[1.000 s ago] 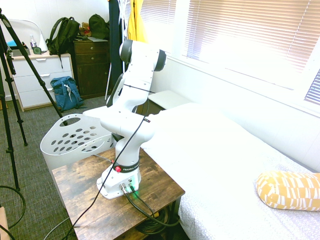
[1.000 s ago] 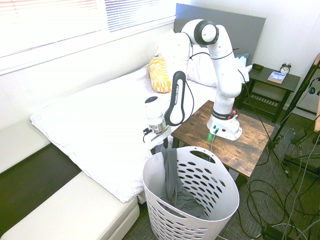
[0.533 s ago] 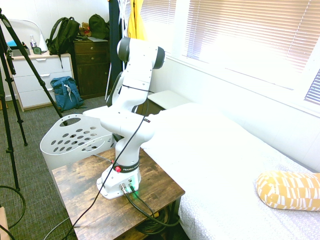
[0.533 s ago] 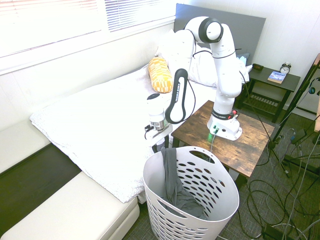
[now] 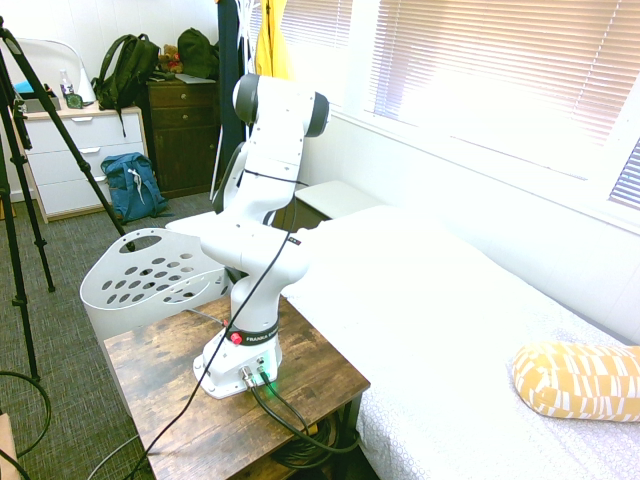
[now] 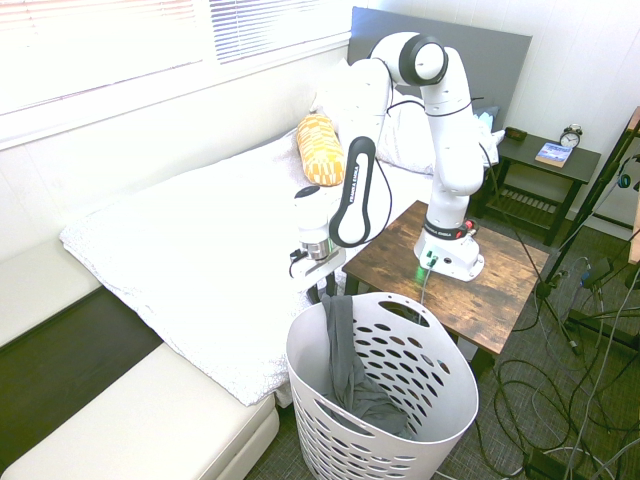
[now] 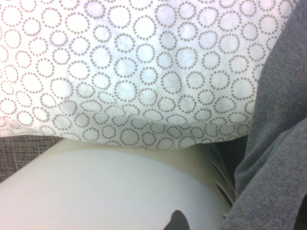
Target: Put my clothes in the laundry bag
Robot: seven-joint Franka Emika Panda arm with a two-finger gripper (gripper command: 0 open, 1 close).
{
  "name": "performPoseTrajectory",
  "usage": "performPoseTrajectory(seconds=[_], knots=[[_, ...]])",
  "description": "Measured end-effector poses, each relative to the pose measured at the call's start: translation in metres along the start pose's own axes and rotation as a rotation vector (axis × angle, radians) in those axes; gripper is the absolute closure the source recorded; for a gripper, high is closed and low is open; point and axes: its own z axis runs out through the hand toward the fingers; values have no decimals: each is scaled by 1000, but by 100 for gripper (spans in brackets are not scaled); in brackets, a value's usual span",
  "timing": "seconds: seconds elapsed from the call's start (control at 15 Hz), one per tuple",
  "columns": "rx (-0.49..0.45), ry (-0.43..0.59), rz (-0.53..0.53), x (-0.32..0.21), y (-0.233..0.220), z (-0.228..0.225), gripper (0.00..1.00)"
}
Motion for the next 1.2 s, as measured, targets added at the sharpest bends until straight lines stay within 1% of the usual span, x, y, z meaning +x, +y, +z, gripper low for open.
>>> performPoseTrajectory(seconds=[0.33, 0.53, 0.67, 0.93, 1.07, 1.2], knots=[[4, -6, 10, 3, 1, -3, 100], [8, -4, 18, 9, 1, -18, 100], [21, 3, 20, 10, -1, -42, 100], [68, 37, -4, -5, 3, -109, 100], [104, 69, -46, -31, 12, -142, 100], [125, 100, -97, -83, 33, -170, 100]])
